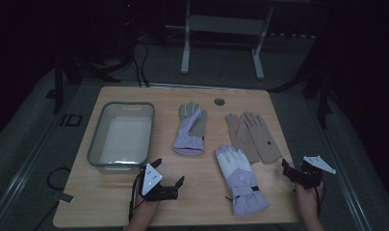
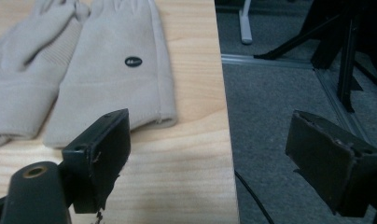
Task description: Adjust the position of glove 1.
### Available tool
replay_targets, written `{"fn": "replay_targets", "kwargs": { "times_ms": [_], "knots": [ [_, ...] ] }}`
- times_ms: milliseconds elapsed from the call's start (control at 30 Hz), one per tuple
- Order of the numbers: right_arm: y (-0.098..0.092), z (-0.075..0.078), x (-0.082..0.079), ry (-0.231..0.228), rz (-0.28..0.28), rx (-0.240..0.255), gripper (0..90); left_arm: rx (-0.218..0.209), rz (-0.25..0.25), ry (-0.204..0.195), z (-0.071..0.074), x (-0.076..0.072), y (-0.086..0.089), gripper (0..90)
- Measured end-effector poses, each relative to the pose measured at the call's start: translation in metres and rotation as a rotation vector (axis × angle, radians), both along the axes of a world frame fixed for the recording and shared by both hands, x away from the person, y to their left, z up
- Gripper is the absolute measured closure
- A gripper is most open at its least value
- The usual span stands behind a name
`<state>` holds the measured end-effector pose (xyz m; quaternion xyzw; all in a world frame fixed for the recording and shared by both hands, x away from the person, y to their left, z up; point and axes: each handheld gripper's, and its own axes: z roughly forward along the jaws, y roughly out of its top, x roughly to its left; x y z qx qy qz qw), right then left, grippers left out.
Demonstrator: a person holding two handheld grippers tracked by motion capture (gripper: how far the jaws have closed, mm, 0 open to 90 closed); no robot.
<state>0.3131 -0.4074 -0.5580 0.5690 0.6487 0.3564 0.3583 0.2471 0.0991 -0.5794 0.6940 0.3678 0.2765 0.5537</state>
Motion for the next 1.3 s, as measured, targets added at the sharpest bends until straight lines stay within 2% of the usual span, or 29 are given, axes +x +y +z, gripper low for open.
{"fn": "replay_targets", "kwargs": {
  "times_ms": [33, 133, 267, 333, 467, 500, 600, 700, 800, 900, 967, 1033, 1067, 1133, 1167, 1300],
  "knots": [
    [0.001, 0.0, -0.001, 0.003, -0.006, -0.013, 13.2, 0.002, 0.0, 0.002, 0.0, 0.0, 0.0, 0.1],
    [-0.002, 0.0, -0.002, 0.003, -0.003, 0.01, 11.8, 0.007, 0.002, 0.002, 0.0, 0.0, -0.001, 0.1],
    [-0.001, 0.001, -0.001, 0.054, -0.014, 0.004, 10.7, 0.018, 0.002, -0.002, 0.0, 0.0, -0.001, 0.1],
    [-0.001, 0.001, -0.001, 0.055, -0.016, -0.007, 10.7, 0.02, 0.003, -0.003, 0.0, 0.0, -0.001, 0.1],
    [0.0, 0.011, -0.001, 0.053, -0.01, -0.008, 10.7, 0.029, 0.002, -0.01, 0.0, -0.001, -0.003, 0.1],
    [0.001, 0.015, -0.001, 0.04, -0.011, -0.004, 10.7, 0.03, 0.002, -0.01, 0.0, -0.001, -0.003, 0.1],
    [0.002, 0.026, 0.0, 0.024, -0.022, -0.034, 10.7, 0.022, 0.004, -0.009, 0.0, -0.001, -0.002, 0.1],
    [0.002, 0.038, 0.003, 0.02, -0.033, -0.013, 11.5, 0.022, 0.004, -0.012, 0.0, -0.001, -0.002, 0.1],
    [0.0, 0.049, 0.01, 0.059, 0.031, 0.05, 14.4, 0.026, 0.003, -0.016, 0.0, -0.001, -0.003, 0.1],
    [0.003, 0.057, 0.018, 0.082, 0.041, 0.095, 12.8, 0.021, 0.002, -0.01, 0.0, -0.001, -0.002, 0.1],
    [0.009, 0.063, 0.02, 0.06, 0.063, 0.103, 12.2, 0.021, 0.0, -0.009, 0.0, -0.001, -0.002, 0.1],
    [0.016, 0.069, 0.023, 0.049, 0.083, 0.083, 11.5, 0.022, 0.001, -0.009, 0.0, -0.001, -0.002, 0.1],
    [0.02, 0.072, 0.025, 0.049, 0.104, 0.086, 11.5, 0.022, 0.0, -0.009, 0.0, -0.001, -0.002, 0.1],
    [0.023, 0.074, 0.026, 0.049, 0.112, 0.084, 11.5, 0.021, 0.0, -0.008, 0.0, -0.001, -0.002, 0.1],
    [0.032, 0.082, 0.029, 0.038, 0.151, 0.099, 11.5, 0.02, 0.0, -0.008, 0.0, -0.001, -0.002, 0.1],
    [0.051, 0.096, 0.036, 0.016, 0.195, 0.091, 11.5, 0.019, 0.002, -0.006, 0.0, -0.001, -0.002, 0.1]
  ]
}}
